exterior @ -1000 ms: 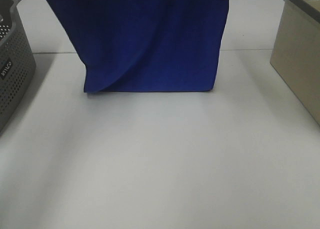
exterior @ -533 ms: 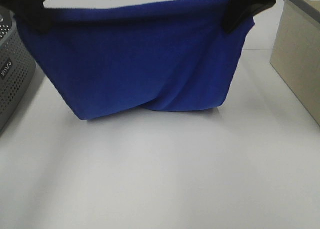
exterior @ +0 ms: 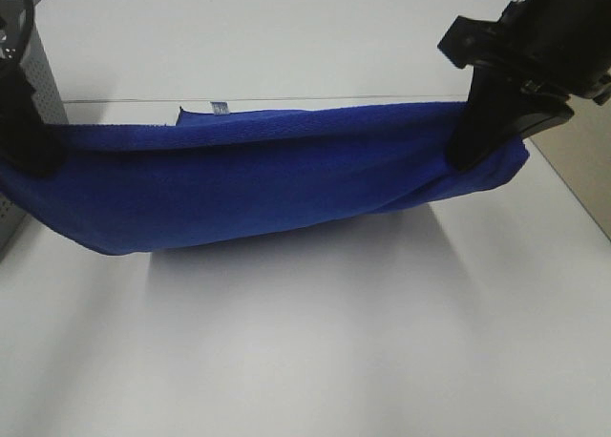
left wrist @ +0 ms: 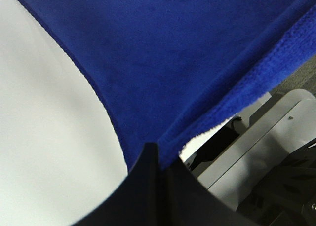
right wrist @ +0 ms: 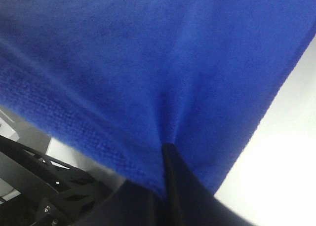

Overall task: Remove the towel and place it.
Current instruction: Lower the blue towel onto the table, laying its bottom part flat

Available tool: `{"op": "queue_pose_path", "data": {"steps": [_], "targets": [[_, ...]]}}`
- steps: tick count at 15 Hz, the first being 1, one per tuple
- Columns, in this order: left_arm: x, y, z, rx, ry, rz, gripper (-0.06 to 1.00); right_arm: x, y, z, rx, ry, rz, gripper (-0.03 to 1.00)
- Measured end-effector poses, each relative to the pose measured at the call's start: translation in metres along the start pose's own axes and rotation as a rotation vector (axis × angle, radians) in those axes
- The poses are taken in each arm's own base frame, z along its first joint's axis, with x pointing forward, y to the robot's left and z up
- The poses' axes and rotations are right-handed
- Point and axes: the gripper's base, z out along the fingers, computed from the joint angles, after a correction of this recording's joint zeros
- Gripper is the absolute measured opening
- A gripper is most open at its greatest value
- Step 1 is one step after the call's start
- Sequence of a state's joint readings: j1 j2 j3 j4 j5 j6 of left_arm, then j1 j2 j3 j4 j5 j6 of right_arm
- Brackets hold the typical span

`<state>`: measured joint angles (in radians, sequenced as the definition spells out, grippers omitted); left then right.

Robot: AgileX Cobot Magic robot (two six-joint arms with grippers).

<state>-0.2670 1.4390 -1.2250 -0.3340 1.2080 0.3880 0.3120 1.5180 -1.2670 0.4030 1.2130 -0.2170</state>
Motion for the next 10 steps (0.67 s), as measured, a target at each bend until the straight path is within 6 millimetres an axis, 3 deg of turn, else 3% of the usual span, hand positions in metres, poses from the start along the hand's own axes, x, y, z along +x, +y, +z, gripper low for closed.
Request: {"op": "queue_pose_path", "data": {"steps": [1,3,5,7,10], "targets": [[0.011,-0.015,-0.031,-0.007,-0.109,-0.005,0.0,0.016,0.014,-0.03,0.011,-0.105,-0.039,0.02],[0.025,-0.031,-0.061,-0.013,-0.213,-0.007,0.0,0.038,0.033,-0.068,0.012,-0.243,-0.093,0.02],[0.039,-0.043,-0.084,-0.017,-0.297,0.008,0.0,0.057,0.047,-0.092,0.005,-0.335,-0.133,0.02],[0.049,-0.055,-0.11,-0.033,-0.391,0.027,0.0,0.066,0.06,-0.117,0.001,-0.43,-0.177,0.02],[0.059,-0.078,-0.182,-0.111,-0.637,0.059,0.0,0.074,0.082,-0.164,0.017,-0.601,-0.295,0.02]]}}
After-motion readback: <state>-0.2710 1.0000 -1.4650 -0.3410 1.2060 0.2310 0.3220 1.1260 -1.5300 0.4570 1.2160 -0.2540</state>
